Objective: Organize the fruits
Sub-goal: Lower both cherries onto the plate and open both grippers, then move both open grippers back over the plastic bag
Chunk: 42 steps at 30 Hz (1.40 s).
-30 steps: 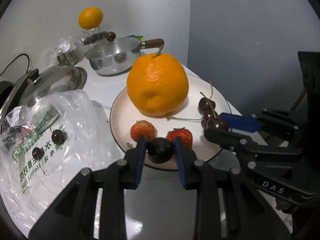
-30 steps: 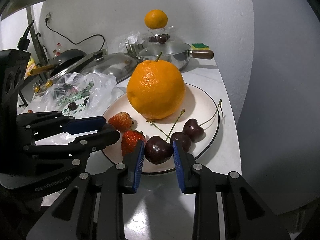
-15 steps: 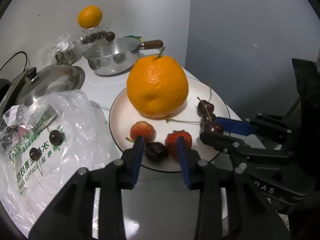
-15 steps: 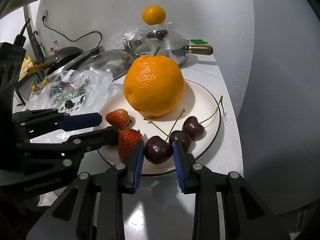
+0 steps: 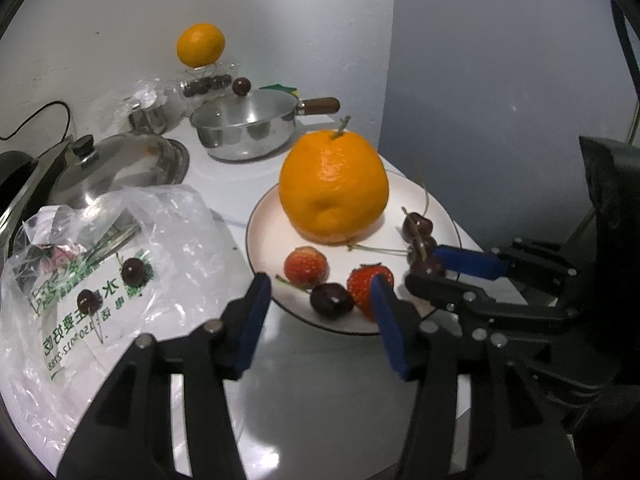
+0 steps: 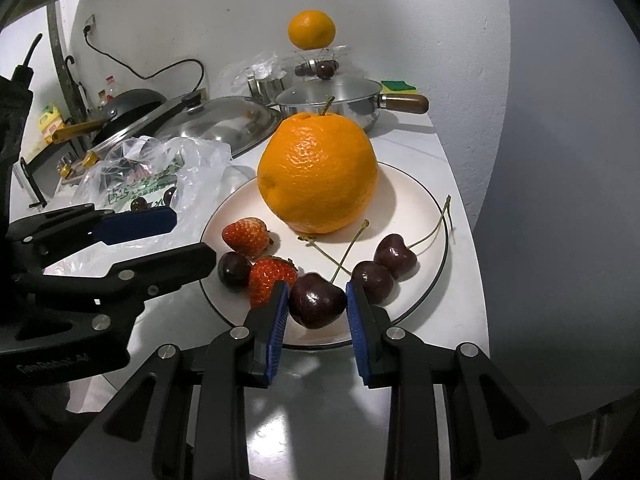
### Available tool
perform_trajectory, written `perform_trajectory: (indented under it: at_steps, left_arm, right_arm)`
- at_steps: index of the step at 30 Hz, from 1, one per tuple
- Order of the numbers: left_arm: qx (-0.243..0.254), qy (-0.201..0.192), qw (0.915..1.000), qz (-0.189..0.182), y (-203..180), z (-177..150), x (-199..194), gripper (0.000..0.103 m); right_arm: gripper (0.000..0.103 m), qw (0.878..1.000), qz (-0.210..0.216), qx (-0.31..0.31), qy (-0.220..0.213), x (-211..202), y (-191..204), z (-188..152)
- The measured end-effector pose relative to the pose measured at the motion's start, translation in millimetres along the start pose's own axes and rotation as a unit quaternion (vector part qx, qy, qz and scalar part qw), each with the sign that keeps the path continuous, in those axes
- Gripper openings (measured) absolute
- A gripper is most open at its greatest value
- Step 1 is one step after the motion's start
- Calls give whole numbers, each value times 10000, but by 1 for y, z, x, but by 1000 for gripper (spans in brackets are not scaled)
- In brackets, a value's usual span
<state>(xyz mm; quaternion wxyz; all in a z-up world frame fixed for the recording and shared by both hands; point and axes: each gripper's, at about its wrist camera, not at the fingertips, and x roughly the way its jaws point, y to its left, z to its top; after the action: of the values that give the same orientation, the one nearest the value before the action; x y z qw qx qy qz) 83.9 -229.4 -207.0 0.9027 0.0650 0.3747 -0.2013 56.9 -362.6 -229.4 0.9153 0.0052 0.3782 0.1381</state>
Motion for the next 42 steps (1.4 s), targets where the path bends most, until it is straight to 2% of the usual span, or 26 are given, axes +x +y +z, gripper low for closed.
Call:
perform_trajectory:
  at_steps: [2, 19, 40, 41, 42]
  left_arm:
    - [-25, -20, 10000, 4, 2, -2, -4, 53]
    - [-219, -268, 9994, 58, 22, -12, -33, 54]
    - [-817, -365, 9958, 216, 90, -33, -53, 55]
    - [-834, -363, 9956, 220, 94, -33, -54, 61]
    - [-851, -369, 9954, 227, 98, -34, -55, 71]
  right_arm:
    - [39, 10000, -23, 7, -14, -1, 2, 0]
    - [39, 9997, -93, -209, -129, -15, 31, 5]
    - [39, 9984, -14, -565, -90, 0, 87, 21]
    - [39, 9983, -7, -575, -97, 1, 90, 23]
    - [39, 9983, 3, -574, -105, 3, 93, 25]
